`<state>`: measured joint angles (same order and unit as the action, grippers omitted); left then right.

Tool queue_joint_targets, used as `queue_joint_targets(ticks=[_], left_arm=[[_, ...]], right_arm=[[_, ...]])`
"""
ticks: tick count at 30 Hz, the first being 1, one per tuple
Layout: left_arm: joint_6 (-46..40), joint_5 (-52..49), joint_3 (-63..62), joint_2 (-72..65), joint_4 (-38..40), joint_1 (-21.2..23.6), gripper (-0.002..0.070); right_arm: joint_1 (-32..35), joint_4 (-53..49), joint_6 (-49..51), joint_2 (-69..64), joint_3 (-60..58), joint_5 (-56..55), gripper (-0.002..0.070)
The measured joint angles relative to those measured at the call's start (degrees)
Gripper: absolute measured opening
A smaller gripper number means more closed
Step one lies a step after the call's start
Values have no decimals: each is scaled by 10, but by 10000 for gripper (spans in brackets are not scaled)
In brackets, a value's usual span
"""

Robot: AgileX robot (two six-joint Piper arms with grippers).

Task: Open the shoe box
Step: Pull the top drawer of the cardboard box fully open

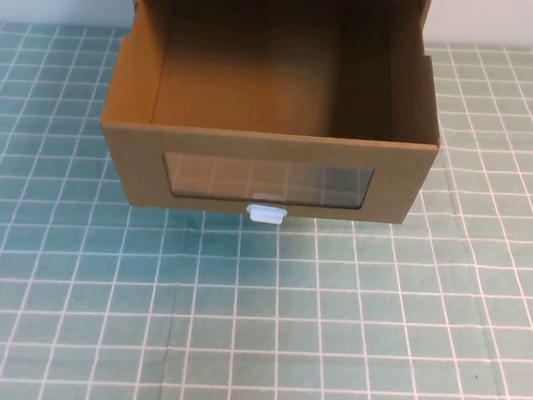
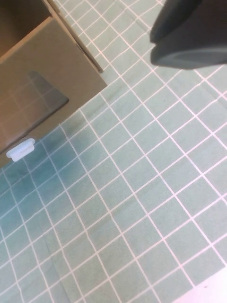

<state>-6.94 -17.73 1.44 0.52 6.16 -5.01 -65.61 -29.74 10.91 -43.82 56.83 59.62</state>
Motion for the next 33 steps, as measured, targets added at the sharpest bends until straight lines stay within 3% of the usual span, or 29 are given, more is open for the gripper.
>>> queue_joint_targets(ticks=[5, 27, 30, 33], left_arm=[[1, -38, 0, 0, -1, -5, -5], [1, -39, 0, 1, -2, -6, -5], [1, -39, 0, 1, -2, -6, -5], [1, -39, 0, 1, -2, -6, -5]], right_arm=[[0, 0, 0, 0, 0, 0, -13], [4, 5, 0, 4, 0, 0, -13], [40, 31, -3, 19, 0, -2, -13], [128, 58, -8, 48, -1, -6, -13]])
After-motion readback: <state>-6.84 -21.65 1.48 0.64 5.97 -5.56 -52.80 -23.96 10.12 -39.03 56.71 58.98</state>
